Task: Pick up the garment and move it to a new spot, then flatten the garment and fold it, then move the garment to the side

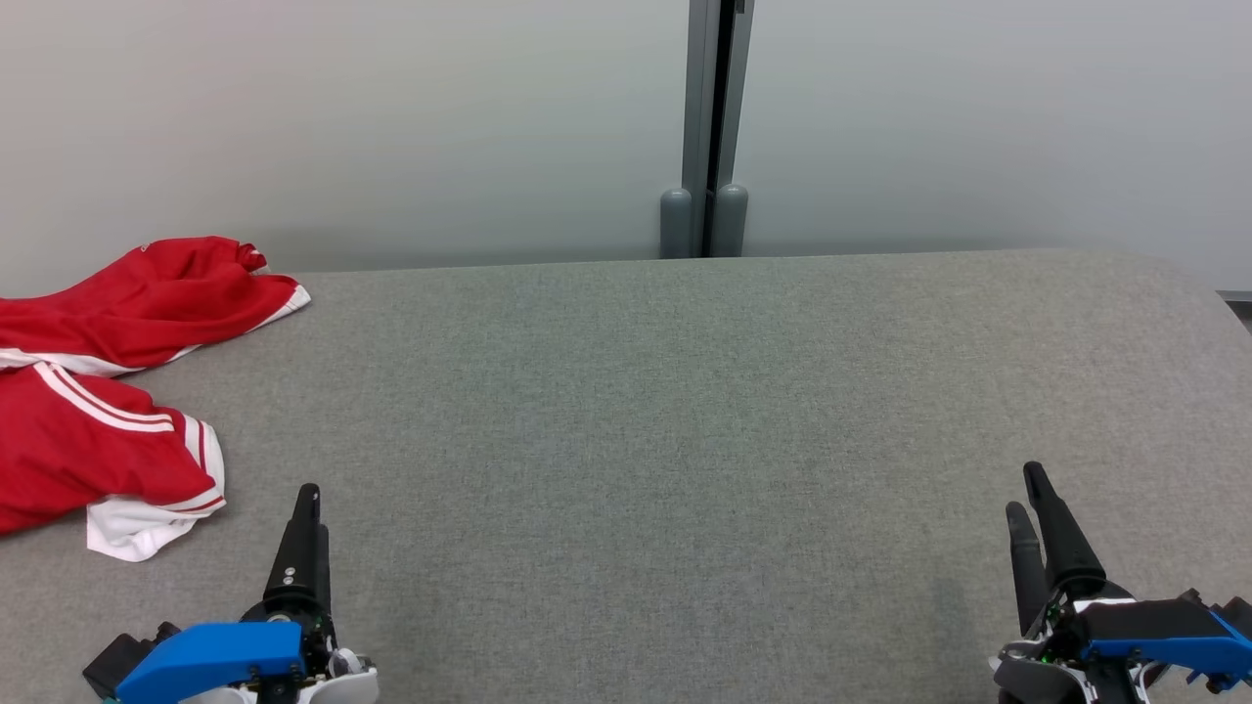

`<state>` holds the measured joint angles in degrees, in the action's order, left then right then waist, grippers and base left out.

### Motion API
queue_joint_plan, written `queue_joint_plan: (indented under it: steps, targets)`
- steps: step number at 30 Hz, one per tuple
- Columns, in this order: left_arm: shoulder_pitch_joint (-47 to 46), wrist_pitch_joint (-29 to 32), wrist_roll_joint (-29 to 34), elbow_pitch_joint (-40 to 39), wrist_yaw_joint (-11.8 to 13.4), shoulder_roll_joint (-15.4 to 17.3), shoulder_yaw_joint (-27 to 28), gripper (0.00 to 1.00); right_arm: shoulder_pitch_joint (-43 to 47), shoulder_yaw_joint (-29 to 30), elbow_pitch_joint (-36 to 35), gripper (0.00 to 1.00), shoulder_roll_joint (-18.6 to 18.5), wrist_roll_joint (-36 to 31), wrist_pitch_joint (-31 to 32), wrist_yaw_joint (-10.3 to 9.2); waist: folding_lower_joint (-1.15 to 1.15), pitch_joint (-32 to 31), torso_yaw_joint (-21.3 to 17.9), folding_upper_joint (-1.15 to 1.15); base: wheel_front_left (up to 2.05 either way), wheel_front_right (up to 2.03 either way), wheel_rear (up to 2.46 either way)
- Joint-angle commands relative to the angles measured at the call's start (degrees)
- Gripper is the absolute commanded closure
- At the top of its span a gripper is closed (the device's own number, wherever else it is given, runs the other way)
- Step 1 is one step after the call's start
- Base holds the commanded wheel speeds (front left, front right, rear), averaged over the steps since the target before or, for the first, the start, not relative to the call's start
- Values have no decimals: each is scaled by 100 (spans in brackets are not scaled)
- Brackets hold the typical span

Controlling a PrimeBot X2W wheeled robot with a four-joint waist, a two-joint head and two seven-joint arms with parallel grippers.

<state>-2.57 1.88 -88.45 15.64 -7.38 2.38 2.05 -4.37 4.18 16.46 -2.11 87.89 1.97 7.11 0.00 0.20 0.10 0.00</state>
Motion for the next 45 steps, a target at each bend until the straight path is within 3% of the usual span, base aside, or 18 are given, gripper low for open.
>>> queue_joint_plan:
  steps: [1,17,34,45]
  targets:
    - [-108,-69,165,-146,-8,43,-71,0,-25,-5,-137,0,-30,-148,-76,29,0,1,4,0,0,0,0]
    - [-112,-433,1617,-506,257,49,-408,0,76,-26,-517,0,-45,-1796,-443,34,0,9,33,0,0,0,0]
    - [-86,-763,3621,-476,449,53,-702,0,183,-161,-640,0,-59,-3763,-773,41,0,16,54,0,0,0,0]
    - [0,-931,4380,-318,511,54,-914,0,200,-292,-556,0,-67,-4760,-940,44,0,7,59,0,0,0,0]
